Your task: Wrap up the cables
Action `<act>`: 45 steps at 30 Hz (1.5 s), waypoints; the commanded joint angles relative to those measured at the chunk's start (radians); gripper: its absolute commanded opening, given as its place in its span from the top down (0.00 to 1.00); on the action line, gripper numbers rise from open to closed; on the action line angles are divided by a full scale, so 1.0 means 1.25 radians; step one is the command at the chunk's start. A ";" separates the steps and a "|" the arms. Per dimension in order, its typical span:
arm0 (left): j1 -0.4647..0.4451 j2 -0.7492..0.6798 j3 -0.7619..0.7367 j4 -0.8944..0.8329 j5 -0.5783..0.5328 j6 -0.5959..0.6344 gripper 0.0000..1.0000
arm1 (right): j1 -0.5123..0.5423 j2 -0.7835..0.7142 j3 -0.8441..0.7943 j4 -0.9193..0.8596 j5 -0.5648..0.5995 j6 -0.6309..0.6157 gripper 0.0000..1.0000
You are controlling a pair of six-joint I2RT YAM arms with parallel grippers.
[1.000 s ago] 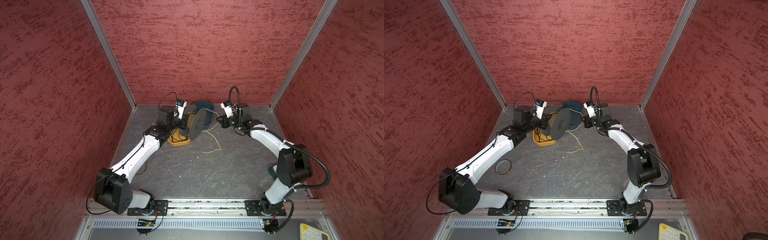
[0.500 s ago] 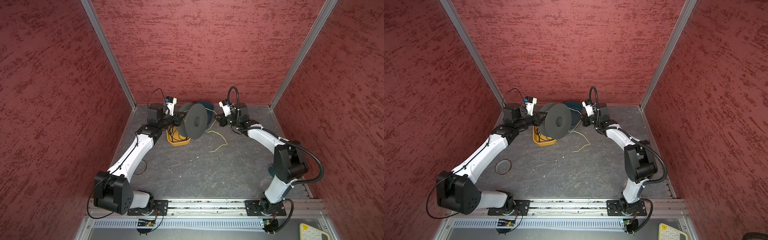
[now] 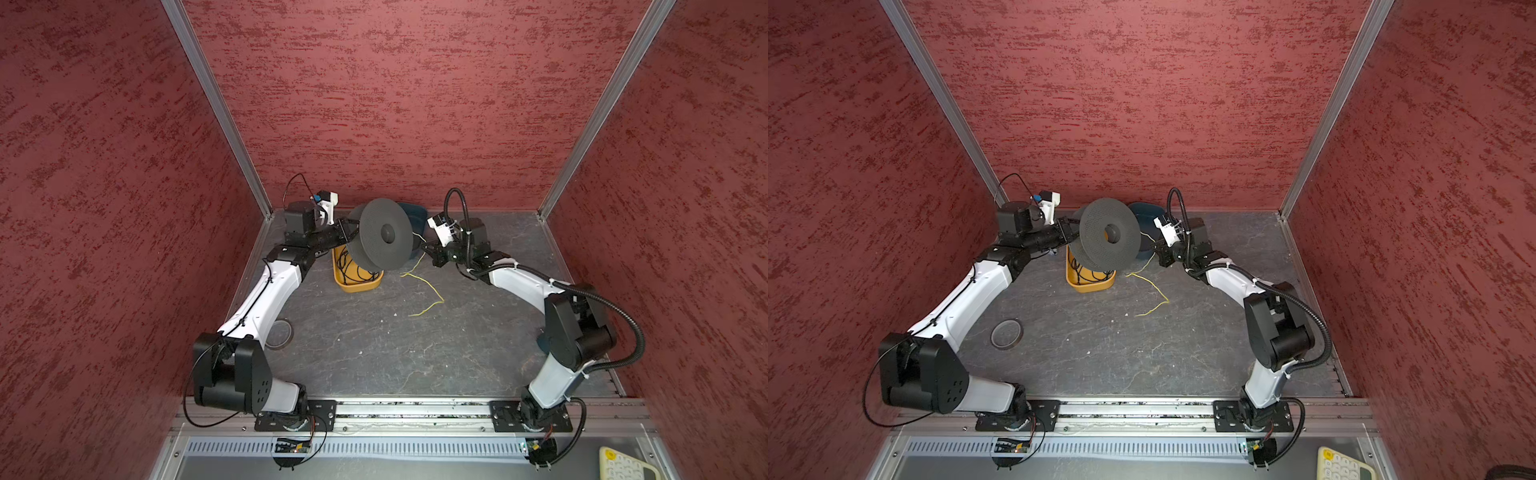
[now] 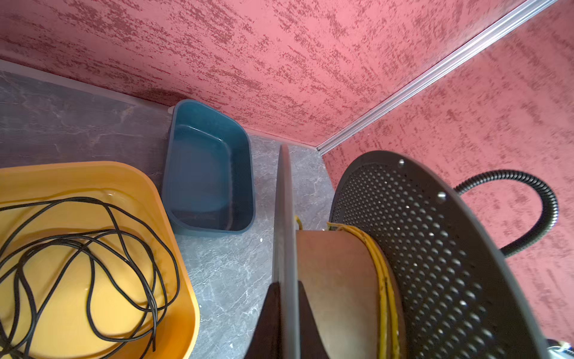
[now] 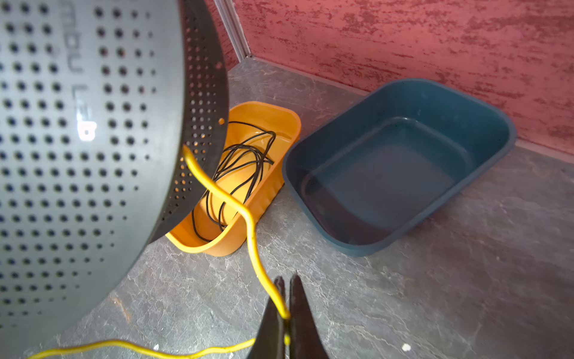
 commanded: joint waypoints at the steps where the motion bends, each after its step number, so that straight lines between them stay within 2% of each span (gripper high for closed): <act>1: 0.052 -0.025 0.070 0.180 -0.034 -0.074 1.00 | -0.031 0.003 -0.015 -0.123 0.059 -0.036 1.00; 4: 0.051 -0.023 0.062 0.195 -0.053 -0.102 1.00 | -0.019 -0.003 -0.029 -0.084 0.043 -0.005 1.00; 10: 0.043 -0.006 0.003 0.314 -0.140 -0.215 1.00 | 0.032 0.007 -0.044 -0.035 0.096 0.021 1.00; 19: -0.025 0.006 -0.009 0.340 -0.316 -0.216 1.00 | 0.134 0.002 -0.070 0.061 0.150 0.087 1.00; 27: -0.112 0.020 -0.013 0.364 -0.459 -0.169 1.00 | 0.217 0.016 -0.047 0.148 0.162 0.135 1.00; 33: -0.144 0.035 -0.003 0.352 -0.487 -0.129 1.00 | 0.241 0.003 -0.037 0.196 0.160 0.152 1.00; 37: -0.144 0.017 -0.014 0.350 -0.488 -0.115 1.00 | 0.241 0.001 -0.047 0.193 0.193 0.146 1.00; 42: -0.136 -0.011 -0.011 0.319 -0.480 -0.091 1.00 | 0.239 -0.019 -0.091 0.218 0.291 0.146 0.89; 45: -0.130 -0.019 -0.010 0.313 -0.470 -0.093 1.00 | 0.237 -0.024 -0.096 0.211 0.316 0.144 0.79</act>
